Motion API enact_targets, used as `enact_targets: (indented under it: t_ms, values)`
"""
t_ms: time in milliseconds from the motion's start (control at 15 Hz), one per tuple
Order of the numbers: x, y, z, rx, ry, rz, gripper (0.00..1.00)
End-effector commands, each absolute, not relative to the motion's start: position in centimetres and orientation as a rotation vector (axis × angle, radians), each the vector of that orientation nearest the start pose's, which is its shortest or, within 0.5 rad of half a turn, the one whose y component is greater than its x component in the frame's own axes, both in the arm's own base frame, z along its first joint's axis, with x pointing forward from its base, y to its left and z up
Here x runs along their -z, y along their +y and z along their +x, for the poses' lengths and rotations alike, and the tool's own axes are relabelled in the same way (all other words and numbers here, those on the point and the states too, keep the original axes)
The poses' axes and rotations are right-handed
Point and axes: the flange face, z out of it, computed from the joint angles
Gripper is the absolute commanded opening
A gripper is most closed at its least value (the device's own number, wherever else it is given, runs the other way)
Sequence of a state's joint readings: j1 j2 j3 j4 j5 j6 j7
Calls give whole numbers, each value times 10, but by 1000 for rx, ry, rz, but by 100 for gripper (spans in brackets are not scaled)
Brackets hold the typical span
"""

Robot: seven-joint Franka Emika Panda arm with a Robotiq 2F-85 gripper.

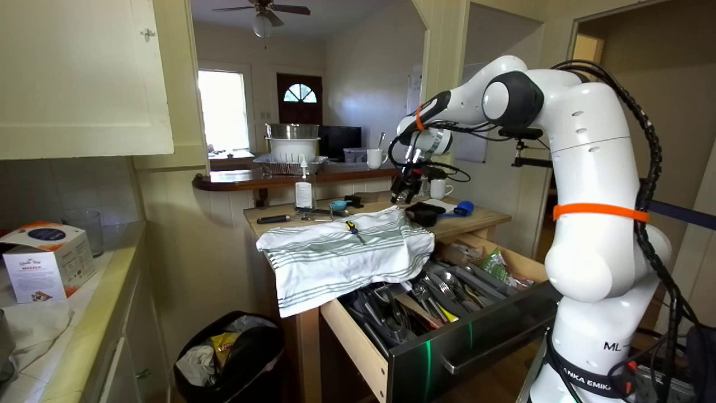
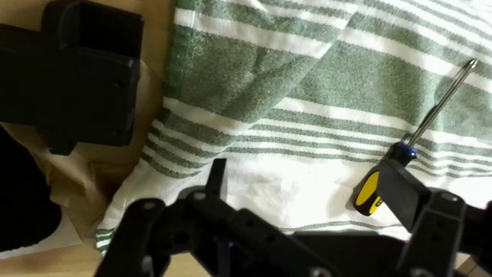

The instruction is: Fold the cloth

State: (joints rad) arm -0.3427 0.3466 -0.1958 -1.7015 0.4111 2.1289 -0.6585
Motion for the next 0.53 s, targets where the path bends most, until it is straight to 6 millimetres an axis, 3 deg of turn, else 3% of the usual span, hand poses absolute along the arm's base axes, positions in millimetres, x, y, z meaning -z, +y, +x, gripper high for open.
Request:
enact_targets:
  t_ms: [0, 467]
  values:
    - [-382, -338, 605, 394, 222, -2935, 100]
    - [-352, -360, 627, 504, 362, -2993, 100]
